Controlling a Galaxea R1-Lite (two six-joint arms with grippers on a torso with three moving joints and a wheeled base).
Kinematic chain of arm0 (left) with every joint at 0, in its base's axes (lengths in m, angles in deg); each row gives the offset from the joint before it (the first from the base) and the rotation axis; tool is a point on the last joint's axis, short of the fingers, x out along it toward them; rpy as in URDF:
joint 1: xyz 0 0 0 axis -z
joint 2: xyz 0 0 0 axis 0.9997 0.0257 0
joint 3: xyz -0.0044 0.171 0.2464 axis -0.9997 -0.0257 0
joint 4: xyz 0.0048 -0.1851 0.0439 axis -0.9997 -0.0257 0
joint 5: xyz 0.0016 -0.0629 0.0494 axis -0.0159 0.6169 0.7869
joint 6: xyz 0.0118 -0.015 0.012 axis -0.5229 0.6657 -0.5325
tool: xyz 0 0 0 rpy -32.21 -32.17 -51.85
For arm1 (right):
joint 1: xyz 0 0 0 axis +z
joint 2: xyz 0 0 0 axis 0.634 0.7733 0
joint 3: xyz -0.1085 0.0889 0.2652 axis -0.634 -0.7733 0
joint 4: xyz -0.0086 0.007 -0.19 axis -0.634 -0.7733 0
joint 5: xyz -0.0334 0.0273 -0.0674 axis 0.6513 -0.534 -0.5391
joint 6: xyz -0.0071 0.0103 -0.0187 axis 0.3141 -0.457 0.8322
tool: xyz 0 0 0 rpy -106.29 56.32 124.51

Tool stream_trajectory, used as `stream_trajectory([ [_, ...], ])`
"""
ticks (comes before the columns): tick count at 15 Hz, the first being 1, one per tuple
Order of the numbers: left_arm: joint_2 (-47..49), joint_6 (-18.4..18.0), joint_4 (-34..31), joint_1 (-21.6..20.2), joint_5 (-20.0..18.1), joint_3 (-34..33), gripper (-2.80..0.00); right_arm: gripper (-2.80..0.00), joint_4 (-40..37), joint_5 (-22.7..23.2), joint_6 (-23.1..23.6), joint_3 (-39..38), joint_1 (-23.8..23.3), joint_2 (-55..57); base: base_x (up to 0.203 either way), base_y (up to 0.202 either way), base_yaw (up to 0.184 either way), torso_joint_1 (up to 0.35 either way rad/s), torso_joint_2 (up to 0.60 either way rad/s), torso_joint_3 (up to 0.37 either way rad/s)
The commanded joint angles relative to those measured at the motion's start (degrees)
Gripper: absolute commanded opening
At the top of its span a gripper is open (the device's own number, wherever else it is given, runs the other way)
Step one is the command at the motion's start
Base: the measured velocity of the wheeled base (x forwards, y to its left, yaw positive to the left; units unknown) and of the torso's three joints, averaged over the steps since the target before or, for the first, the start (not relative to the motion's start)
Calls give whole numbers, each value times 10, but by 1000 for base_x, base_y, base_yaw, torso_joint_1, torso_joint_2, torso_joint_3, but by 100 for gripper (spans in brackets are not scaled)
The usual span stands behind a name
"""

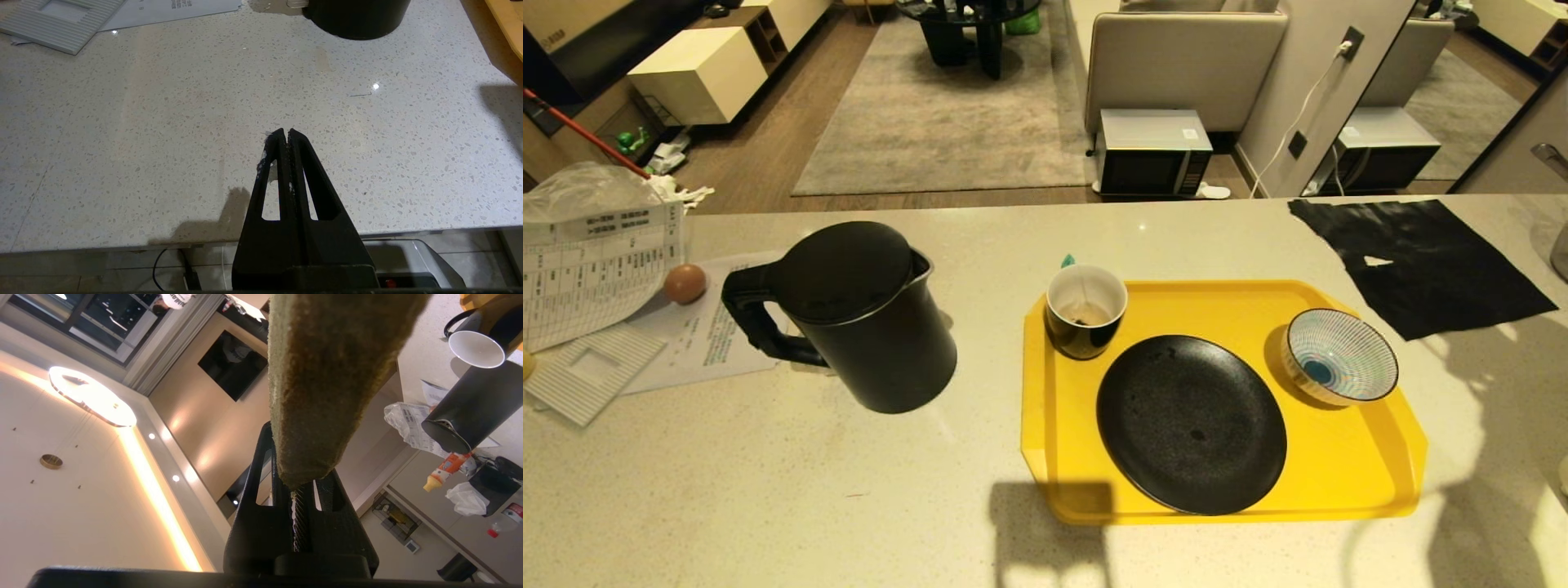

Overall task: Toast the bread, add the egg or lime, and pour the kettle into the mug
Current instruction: Put the bread slices in the toaster

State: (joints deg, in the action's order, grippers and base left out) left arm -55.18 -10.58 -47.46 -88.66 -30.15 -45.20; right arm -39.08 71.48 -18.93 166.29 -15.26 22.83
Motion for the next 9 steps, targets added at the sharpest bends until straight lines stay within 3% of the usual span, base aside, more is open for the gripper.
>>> stream_trajectory([
  [1, 0, 0, 0, 0, 0, 0, -280, -280, -3, 5, -6, 0, 0, 5, 0, 0, 0, 0, 0, 0],
  [8, 0, 0, 0, 0, 0, 0, -280, -280, -3, 5, -6, 0, 5, 8, 0, 0, 0, 0, 0, 0],
  [9, 0, 0, 0, 0, 0, 0, -280, -280, -3, 5, -6, 0, 5, 9, -129, 0, 2, 16, 2, 3],
])
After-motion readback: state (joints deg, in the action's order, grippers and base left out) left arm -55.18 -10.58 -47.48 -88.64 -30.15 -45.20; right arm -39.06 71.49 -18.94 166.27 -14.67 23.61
